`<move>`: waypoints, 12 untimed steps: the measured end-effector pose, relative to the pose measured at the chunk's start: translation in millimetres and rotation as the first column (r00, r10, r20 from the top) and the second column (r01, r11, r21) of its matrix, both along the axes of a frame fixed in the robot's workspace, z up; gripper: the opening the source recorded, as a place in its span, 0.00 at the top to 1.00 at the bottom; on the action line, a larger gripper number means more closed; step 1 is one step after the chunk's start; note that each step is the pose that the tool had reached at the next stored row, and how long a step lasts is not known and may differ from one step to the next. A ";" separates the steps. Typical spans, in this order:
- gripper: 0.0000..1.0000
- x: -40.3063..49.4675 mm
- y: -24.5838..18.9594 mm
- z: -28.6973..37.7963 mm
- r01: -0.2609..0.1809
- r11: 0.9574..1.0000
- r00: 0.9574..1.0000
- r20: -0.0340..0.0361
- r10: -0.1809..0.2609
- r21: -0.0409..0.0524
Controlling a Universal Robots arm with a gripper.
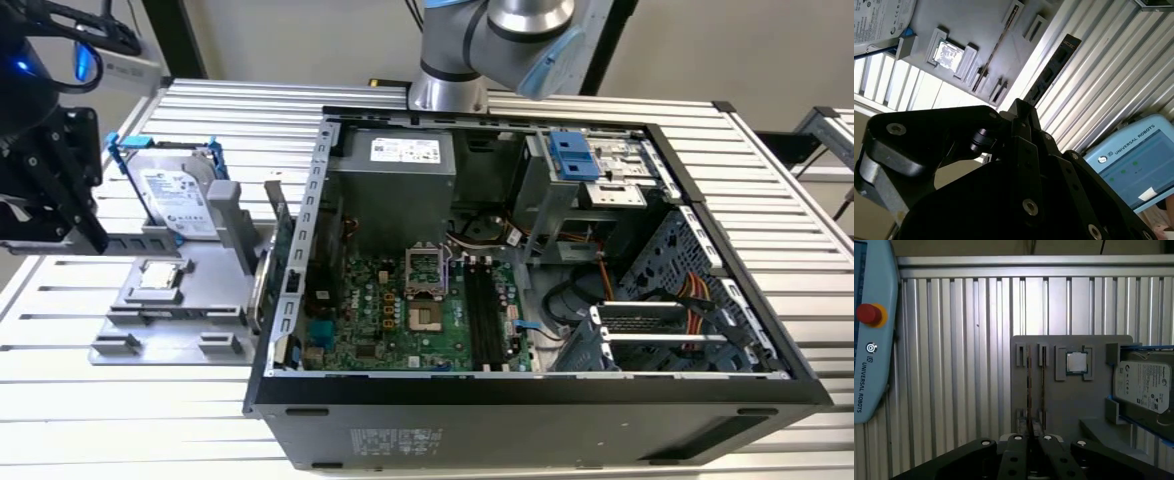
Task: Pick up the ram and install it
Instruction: 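Pick up the ram and move it above insertion slot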
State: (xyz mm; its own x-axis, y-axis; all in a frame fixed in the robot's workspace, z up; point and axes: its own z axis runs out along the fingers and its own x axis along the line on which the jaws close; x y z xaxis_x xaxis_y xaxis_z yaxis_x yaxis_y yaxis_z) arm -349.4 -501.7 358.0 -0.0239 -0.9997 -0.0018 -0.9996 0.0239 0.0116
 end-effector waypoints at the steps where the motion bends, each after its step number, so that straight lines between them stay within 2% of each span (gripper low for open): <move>1: 1.00 0.0 0.0 0.6 0.000 1.000 1.000 0.000 0.000 0.000; 12: 1.00 0.0 0.0 7.0 0.000 1.000 1.000 0.000 0.000 0.000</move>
State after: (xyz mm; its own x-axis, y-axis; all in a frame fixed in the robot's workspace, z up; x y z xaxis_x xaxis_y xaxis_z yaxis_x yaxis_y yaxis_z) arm -349.4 -501.7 365.0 -0.0239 -0.9997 -0.0018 -0.9996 0.0239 0.0116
